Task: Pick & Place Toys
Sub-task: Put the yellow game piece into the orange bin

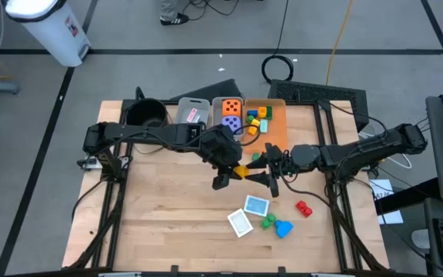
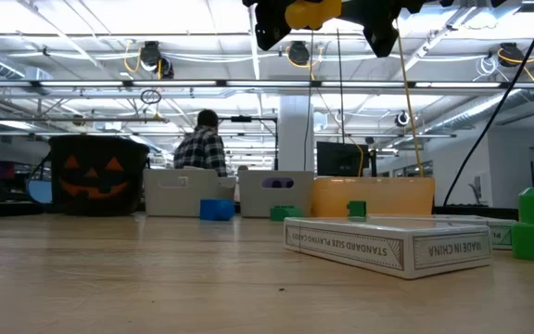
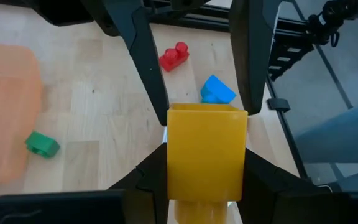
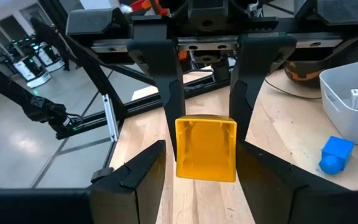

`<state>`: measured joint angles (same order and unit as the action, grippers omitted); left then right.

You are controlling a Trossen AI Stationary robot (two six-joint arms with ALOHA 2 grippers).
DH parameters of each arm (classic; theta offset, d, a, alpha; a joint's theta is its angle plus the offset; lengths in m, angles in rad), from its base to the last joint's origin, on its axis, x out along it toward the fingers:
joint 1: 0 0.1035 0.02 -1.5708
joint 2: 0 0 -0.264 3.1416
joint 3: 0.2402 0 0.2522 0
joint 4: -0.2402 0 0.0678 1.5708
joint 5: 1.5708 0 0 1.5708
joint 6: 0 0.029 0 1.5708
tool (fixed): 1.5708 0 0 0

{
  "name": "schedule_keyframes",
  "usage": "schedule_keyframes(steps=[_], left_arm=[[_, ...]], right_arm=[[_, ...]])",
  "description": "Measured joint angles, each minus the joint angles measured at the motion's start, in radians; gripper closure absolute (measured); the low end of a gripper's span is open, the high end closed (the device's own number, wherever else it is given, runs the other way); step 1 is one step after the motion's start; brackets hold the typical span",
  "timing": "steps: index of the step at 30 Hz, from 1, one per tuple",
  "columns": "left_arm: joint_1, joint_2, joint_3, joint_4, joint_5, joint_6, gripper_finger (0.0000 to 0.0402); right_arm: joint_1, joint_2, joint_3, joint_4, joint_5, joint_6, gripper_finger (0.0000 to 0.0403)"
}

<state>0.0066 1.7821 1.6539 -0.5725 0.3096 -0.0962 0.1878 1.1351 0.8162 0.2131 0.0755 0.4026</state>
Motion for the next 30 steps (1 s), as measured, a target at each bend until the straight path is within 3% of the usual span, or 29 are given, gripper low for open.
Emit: schedule_keyframes(steps=[24,30], left_arm=[[0.032,0.0,0.0,0.045,0.028,-0.049,0.0271],[0.033,0.0,0.0,0.029,0.027,-0.044,0.0271]], right_arm=[[-0.037,0.009,0.0,0.009,-0.002,-0.005,0.0223],[-0.051,0.01,0.0,0.007,-0.005,-0.003,0.0263]])
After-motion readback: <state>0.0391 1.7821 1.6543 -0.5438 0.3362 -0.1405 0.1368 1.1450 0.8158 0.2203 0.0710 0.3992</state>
